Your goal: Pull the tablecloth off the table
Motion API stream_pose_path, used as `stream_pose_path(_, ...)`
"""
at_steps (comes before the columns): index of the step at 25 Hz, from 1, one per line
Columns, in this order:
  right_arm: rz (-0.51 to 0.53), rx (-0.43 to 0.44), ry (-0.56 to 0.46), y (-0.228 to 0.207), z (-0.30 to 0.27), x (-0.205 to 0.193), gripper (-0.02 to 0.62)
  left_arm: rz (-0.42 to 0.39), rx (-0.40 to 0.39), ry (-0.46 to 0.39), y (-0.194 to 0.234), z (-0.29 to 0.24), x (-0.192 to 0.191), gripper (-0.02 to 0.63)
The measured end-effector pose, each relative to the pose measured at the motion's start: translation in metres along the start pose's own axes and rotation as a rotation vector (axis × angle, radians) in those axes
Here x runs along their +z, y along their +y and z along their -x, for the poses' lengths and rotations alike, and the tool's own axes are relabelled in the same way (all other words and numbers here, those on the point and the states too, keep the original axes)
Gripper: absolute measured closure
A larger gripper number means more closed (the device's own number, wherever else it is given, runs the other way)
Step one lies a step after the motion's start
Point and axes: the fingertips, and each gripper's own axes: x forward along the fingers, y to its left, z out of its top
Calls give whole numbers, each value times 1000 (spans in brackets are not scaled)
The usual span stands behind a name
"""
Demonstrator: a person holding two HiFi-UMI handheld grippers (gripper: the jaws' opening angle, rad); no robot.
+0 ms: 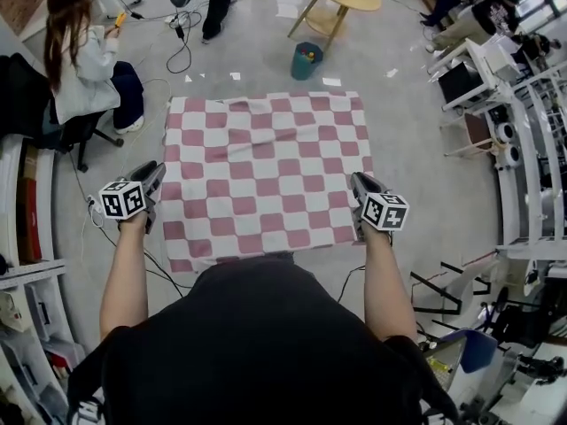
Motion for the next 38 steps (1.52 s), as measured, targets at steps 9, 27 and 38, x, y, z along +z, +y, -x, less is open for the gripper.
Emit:
stream_pose_path(9, -25, -23, 92, -65, -18, -45, 512, 25, 126, 141, 50, -17, -60, 414)
stream_pose_path(27, -65, -101, 284, -214, -63, -104, 482, 109, 255, 348, 99, -69, -148, 357)
stream_pose_path(38, -189, -46, 389, -274, -113, -158, 439, 190, 253, 475, 114, -110, -196, 270)
